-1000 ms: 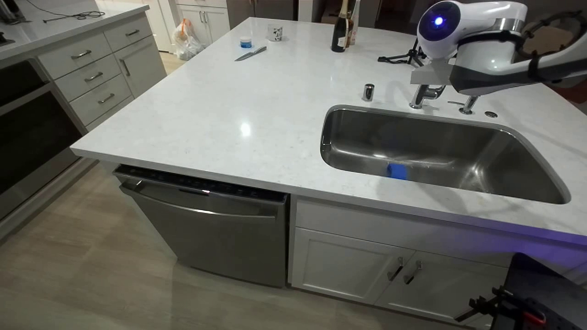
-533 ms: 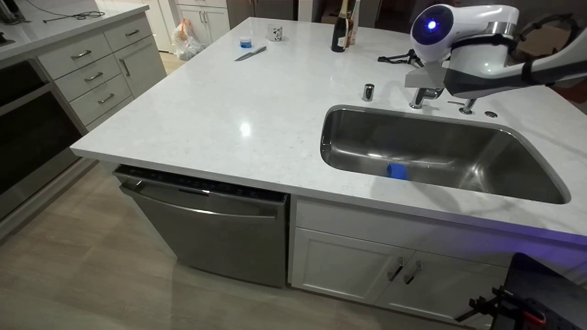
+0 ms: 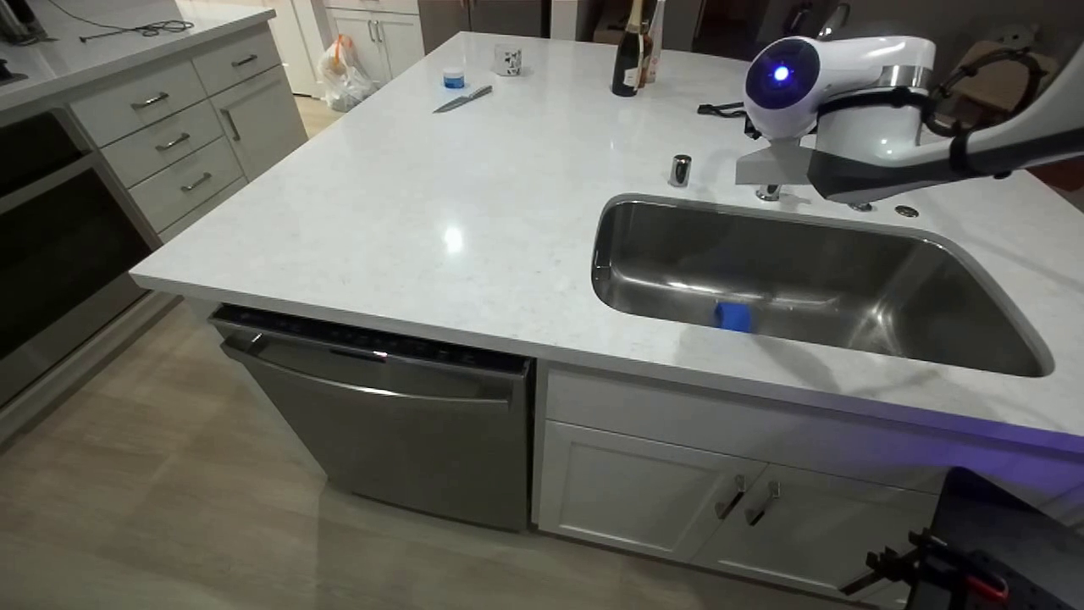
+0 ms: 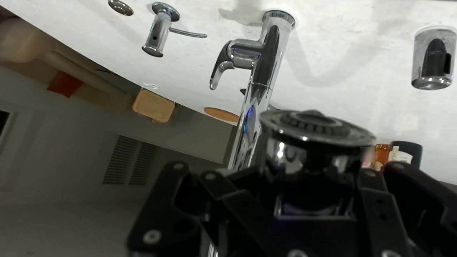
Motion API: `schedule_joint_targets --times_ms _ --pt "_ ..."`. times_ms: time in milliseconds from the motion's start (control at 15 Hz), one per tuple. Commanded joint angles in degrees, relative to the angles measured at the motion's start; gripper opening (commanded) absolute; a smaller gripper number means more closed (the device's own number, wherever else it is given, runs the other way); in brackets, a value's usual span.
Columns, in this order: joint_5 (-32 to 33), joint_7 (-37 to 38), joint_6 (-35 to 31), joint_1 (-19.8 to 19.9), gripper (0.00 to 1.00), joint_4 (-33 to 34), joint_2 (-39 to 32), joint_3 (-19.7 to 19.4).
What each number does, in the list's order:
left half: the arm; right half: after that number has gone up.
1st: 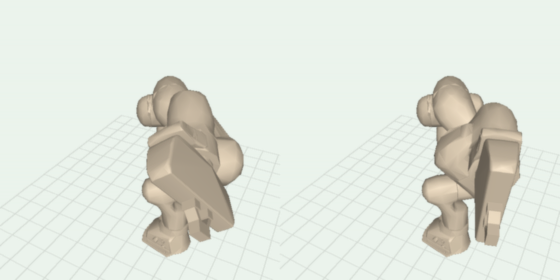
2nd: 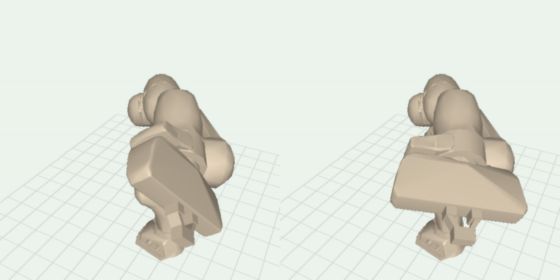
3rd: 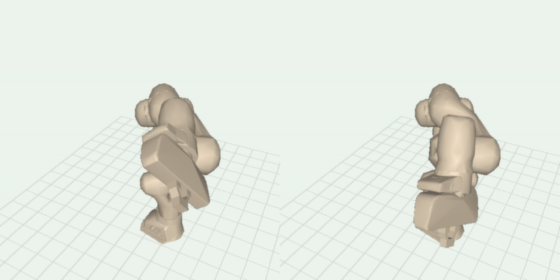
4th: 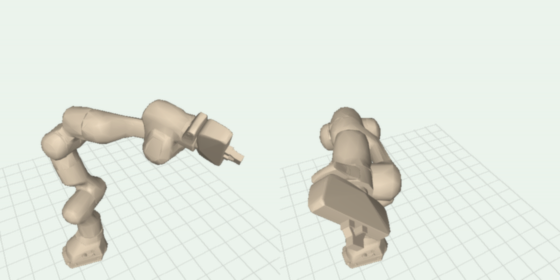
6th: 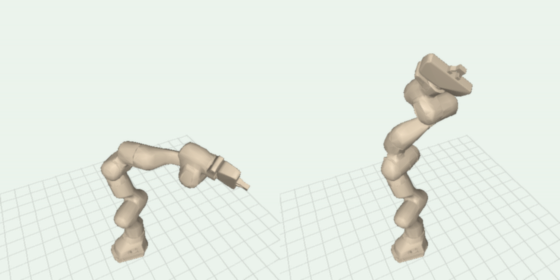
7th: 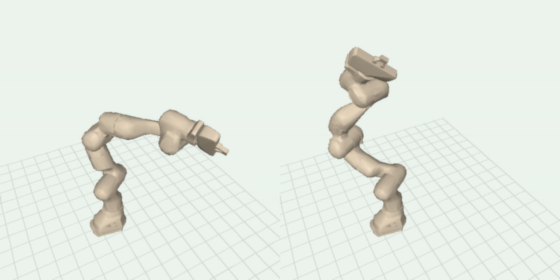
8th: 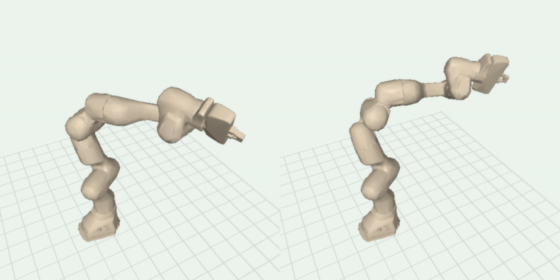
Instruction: Pull out the faucet head
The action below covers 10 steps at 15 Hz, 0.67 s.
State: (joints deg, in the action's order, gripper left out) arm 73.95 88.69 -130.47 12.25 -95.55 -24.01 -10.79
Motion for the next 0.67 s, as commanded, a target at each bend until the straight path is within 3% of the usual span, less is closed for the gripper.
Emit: schedule_joint_targets --times_ms 0,600 --pt "-0.4 -1.0 -2.6 -0.5 0.04 -4.3 1.8 0.4" --pt "-0.9 -0.3 -6.5 -0.6 0.04 -12.7 3.7 0.5"
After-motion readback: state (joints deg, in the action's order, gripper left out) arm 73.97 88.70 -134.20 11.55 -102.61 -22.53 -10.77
